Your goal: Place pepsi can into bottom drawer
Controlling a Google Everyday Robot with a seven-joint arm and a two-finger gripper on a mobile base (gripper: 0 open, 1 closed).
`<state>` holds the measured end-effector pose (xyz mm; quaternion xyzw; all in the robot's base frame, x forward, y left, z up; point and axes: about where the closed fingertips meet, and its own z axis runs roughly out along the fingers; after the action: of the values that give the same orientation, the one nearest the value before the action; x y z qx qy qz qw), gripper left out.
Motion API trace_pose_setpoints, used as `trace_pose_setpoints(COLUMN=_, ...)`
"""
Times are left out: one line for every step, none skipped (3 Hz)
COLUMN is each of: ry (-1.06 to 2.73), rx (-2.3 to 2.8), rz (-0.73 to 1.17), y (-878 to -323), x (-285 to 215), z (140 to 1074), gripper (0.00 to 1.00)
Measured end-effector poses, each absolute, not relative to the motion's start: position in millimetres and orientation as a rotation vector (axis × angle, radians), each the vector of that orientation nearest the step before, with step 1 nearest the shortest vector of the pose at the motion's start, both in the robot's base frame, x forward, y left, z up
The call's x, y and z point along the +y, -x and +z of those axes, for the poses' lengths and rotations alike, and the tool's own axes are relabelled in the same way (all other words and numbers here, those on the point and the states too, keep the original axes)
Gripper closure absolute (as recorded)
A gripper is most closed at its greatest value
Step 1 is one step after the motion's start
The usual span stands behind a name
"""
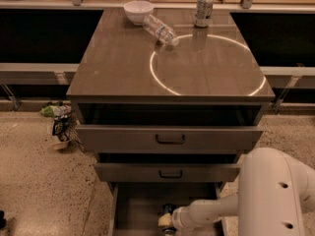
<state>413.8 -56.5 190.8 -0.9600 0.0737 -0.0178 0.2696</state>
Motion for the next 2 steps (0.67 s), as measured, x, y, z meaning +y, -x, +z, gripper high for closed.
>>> trace_pose_setpoints(ry=2.613, rx=0.203, rz=-0.089, y=-447.3, x=-57.9, z=197.9, gripper=0.13)
trace_pose_setpoints(ry=2.625, rx=0.199, rz=-0.085, y=-459.1, x=-54.2, z=210.5, gripper=0.00)
